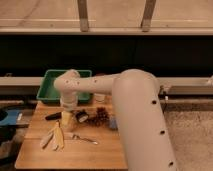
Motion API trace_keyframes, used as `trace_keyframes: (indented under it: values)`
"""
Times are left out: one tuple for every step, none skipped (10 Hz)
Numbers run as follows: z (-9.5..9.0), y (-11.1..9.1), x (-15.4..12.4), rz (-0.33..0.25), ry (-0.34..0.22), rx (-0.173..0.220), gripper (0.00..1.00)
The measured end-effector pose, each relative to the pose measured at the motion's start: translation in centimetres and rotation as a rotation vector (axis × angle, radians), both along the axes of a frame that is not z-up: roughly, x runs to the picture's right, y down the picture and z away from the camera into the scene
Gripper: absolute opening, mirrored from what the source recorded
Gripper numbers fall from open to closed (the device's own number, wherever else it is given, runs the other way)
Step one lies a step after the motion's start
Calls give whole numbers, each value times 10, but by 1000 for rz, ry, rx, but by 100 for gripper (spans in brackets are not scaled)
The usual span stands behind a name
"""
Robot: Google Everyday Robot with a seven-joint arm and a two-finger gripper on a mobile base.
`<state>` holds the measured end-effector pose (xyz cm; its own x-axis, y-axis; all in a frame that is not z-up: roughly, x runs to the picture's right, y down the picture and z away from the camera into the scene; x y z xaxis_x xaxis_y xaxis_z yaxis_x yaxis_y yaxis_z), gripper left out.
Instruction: Place brush in red bowl
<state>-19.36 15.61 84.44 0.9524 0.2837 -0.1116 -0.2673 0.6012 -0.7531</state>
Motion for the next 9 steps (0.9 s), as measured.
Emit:
trace_keyframes:
  values:
    - [5,4,0,0,3,-7,80]
    - [7,5,0,-5,5,-5,80]
    - [10,6,0,-12,12,-4,78]
    - [14,10,0,-19,21,-5,70]
    - [18,12,2,-24,32,0,59]
    - [18,10,4,-24,40,9,49]
    - [17,9,8,-26,47,15,39]
    - [16,8,8,-29,47,19,28]
    - [15,9,7,-32,46,19,19]
